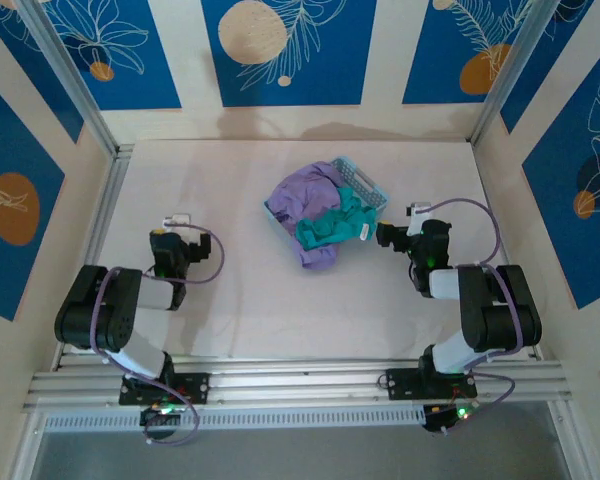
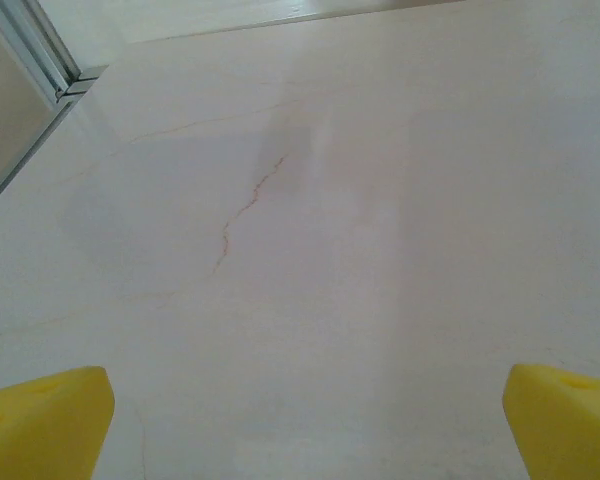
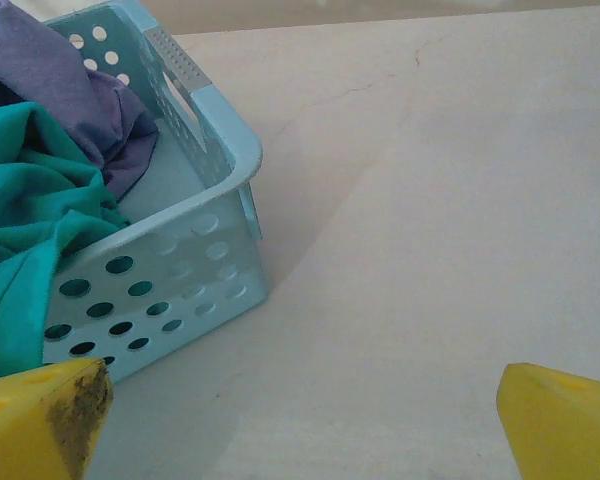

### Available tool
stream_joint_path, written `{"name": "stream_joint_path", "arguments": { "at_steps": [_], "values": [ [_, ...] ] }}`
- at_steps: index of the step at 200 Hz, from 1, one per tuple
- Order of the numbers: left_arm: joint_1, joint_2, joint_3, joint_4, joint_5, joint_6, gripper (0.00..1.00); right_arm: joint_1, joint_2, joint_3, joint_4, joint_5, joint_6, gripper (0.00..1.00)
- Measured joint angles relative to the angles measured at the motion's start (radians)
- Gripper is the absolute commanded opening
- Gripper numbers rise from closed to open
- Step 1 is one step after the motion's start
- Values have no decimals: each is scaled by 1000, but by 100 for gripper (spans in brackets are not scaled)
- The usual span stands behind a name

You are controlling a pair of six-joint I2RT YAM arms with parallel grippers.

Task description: Fold the inside-out t-shirt

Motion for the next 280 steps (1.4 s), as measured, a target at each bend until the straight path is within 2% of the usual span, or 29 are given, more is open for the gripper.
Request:
{"name": "stream_joint_path", "arguments": {
  "at_steps": [136,158,185,212,224,239,262,280],
  "values": [
    [4,-28,0,-25,0,-11,100,-5,0,0,0,-8,7,99],
    [10,-126,9,-119,-2,-19,100,-5,-29,4,-55,1,11,99],
    [11,-347,92,-353,-8,-83,100,-17,-226,52,-258,43,85,100],
    [15,-523,201,-498,112,-203,100,-65,-402,208,-482,14,215,95],
    [13,-547,222,-517,200,-270,100,-14,-412,286,-539,9,224,95],
    [-7,-528,252,-566,294,-334,100,134,-356,400,-616,7,206,94],
    [-71,-435,329,-717,354,-360,100,350,-139,612,-745,19,143,94],
    [-108,-394,375,-821,365,-360,100,422,43,766,-845,31,106,90]
  ]
}}
